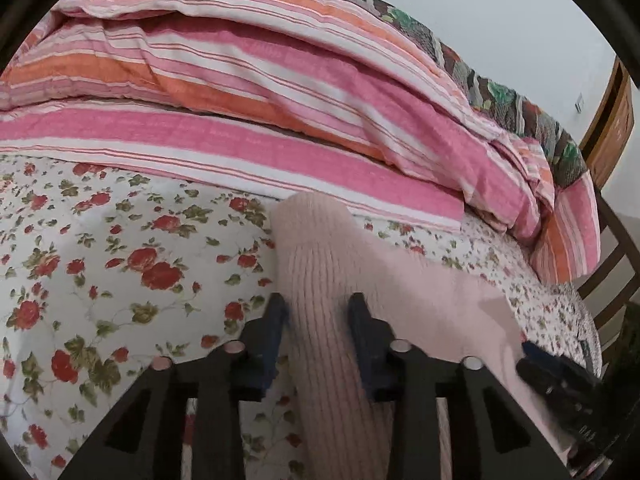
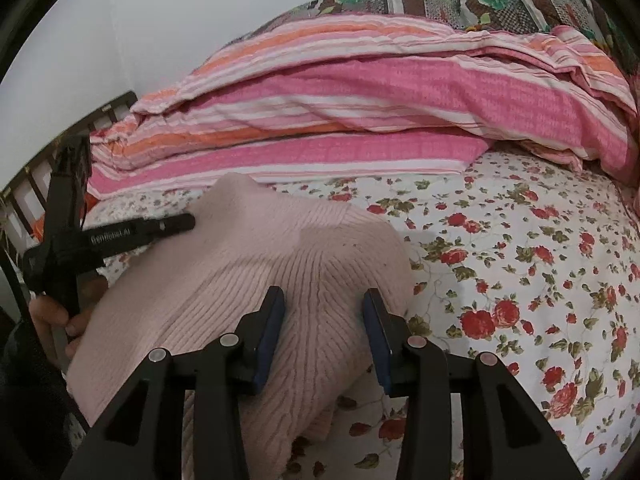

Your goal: Fold small clothes

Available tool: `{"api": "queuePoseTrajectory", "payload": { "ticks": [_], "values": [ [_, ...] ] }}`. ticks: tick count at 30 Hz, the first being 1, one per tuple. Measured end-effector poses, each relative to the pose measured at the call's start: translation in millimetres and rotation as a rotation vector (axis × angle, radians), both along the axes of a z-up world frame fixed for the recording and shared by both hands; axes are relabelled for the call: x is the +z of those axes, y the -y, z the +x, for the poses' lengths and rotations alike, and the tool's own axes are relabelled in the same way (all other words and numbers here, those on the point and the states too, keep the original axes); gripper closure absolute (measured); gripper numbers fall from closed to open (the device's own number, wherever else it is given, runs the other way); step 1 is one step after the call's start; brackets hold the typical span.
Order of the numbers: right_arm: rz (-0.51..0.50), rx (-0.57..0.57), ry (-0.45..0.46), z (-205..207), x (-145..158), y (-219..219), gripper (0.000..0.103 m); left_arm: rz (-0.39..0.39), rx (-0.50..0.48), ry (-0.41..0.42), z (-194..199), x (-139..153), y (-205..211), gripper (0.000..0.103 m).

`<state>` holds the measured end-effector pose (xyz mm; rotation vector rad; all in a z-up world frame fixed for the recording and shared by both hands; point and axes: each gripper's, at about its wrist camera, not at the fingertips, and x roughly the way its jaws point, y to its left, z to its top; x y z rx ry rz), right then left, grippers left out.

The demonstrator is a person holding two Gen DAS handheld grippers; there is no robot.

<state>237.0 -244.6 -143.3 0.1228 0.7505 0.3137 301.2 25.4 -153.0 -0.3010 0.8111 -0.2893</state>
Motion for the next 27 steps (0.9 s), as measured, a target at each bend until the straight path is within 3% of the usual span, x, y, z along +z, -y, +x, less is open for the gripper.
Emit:
{"api": "queuePoseTrajectory", "payload": {
  "ticks": [13,20,27],
  "values": [
    [0.024,-0.061,-0.012,-1.2,6.9,15.3,0.064,0.214,-0.008,0.105,-45.0,16.0,14.0,0.051],
    [0.049,-0.079,-0.033,-3.6,8.6,24.1,0.064,0.222,-0.01,0.112,-56.8,20.1,11.3,0.042],
    [0.104,-0.036,-0.016,-9.7,15.6,22.8,0.063,0.178,-0.067,0.116,-66.4,23.9,14.6,0.04]
  ]
}}
